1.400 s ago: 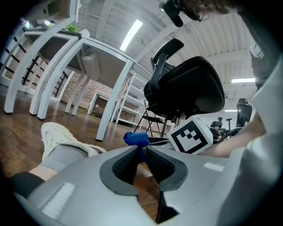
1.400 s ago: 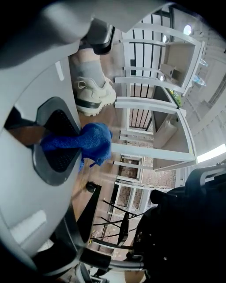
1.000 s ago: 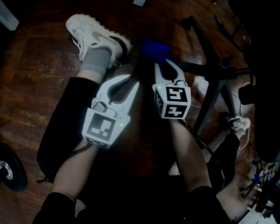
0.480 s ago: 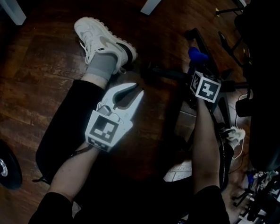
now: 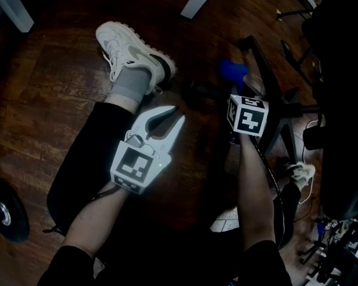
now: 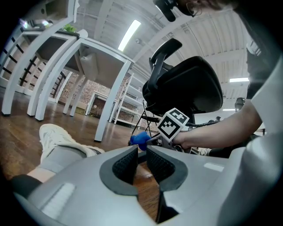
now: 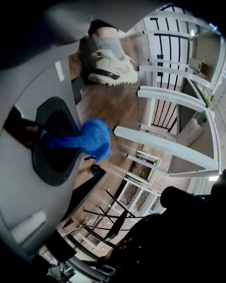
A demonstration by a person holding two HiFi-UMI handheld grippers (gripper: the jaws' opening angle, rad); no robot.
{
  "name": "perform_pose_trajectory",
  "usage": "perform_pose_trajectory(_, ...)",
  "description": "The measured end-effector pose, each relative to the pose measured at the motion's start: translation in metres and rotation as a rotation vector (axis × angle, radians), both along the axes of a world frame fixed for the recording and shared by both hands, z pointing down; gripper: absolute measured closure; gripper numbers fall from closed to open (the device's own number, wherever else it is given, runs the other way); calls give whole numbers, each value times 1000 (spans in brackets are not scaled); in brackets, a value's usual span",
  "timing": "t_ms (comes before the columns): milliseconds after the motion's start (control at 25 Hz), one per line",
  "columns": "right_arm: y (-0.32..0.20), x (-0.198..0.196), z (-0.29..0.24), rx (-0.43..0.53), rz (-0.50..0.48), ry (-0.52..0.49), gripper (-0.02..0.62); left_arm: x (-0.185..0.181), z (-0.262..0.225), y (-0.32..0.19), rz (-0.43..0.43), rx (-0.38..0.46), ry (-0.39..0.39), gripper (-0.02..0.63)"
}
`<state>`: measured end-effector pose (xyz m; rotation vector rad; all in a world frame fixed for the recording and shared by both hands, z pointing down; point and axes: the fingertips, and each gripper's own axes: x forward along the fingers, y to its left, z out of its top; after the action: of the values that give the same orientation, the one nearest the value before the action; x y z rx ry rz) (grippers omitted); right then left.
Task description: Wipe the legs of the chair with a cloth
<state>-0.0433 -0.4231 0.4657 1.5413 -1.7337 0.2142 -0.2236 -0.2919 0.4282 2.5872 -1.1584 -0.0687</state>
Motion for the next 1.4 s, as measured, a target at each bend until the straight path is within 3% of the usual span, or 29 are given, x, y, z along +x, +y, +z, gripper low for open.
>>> perform_pose_trajectory(480, 20, -103, 16, -63, -214, -171, 520, -1, -1, -3, -17, 4, 2, 545)
perform_pose_trajectory(640, 30, -118, 17, -66, -267, -228, 520, -1, -3, -5, -17, 3, -3, 545)
perform_pose_trajectory(880, 45, -95, -21, 47, -240, -294, 520, -5, -3, -6, -38, 23, -13, 545)
perform_pose_trajectory(1040, 65, -69, -41, 98, -250, -199, 520, -1, -9, -7, -45, 64, -82, 545)
perform_pose_trajectory(1160, 86, -42, -46, 107, -240, -138, 520, 6, -16, -3, -36, 81, -83, 545)
perform_pose_trajectory(1400, 112, 26, -42, 55, -179, -5, 520, 57, -25, 22, 54, 84, -152, 545)
